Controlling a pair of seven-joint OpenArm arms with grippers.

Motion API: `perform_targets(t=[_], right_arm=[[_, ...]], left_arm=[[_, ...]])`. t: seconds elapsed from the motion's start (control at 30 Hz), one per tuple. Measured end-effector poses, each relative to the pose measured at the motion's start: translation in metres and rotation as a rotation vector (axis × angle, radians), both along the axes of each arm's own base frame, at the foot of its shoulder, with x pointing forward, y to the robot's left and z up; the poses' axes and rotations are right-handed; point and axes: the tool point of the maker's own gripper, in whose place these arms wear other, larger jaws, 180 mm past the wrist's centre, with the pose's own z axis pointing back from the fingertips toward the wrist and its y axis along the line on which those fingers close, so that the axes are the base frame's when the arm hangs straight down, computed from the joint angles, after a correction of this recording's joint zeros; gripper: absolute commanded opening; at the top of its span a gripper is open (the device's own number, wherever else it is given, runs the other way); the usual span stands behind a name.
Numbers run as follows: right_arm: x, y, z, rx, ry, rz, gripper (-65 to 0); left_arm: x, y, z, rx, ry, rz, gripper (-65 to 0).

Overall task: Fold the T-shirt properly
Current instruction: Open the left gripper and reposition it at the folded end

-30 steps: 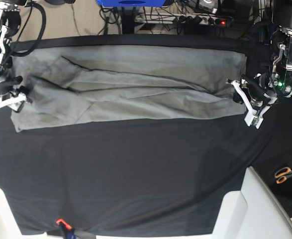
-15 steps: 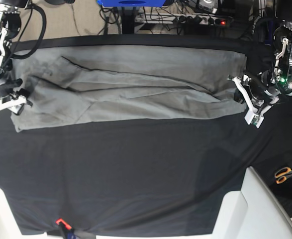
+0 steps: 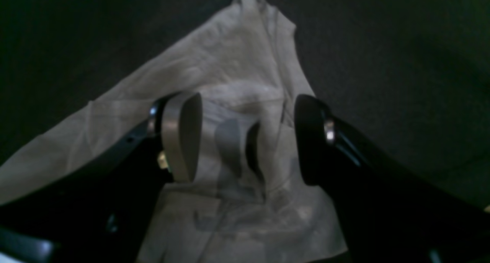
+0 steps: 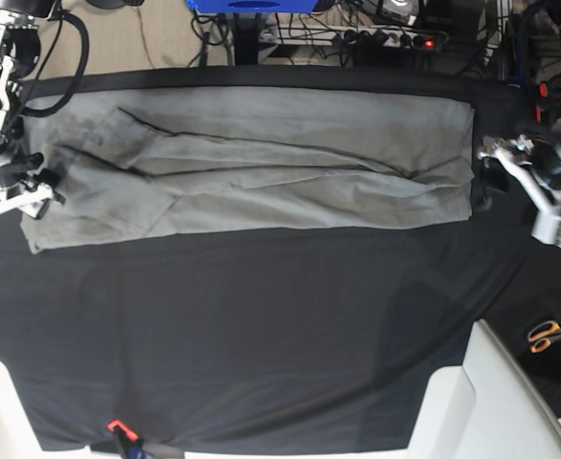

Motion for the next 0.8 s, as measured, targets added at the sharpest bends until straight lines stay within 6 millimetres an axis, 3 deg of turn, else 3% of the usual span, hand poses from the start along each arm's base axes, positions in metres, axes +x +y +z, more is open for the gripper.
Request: perform_targets(t=[0.07, 0.13, 0.3, 0.4, 0.47, 0.67, 0.8], right_arm=[[0.001, 0.0, 0.001, -0.002, -0.004, 0.0, -28.7], [0.0, -0.001, 0.001, -0.003, -0.003, 0.0, -28.7], [0.0, 0.0, 0.0, -0.002, -0.001, 0.001, -28.7], [-0.002, 0.001, -0.001, -0.006, 0.001, 0.025, -28.7], [-0.004, 0.008, -0.003, -0.003, 0.005, 0.077, -28.7], [-0.001, 0.011, -0.002, -0.007, -0.003, 0.117, -28.7], [-0.002, 0.012, -0.002, -0.007, -0.001, 0.119, -28.7]], left_arm=[[-0.007, -0.001, 0.008, -0.165, -0.024, 0.059, -12.0], [-0.015, 0.006, -0.002, -0.282, -0.004, 0.084, -12.0], [-0.028, 0.009, -0.051, -0.419, 0.025, -0.001, -12.0], [-0.038, 0.028, -0.095, -0.396, 0.134, 0.098, -12.2], [-0.043, 0.04, -0.112, -0.391, 0.175, 0.151, -12.2], [-0.053, 0.061, -0.128, -0.438, 0.187, 0.271, -12.3], [-0.043, 0.051, -0.129, -0.449, 0.164, 0.246, -13.0]])
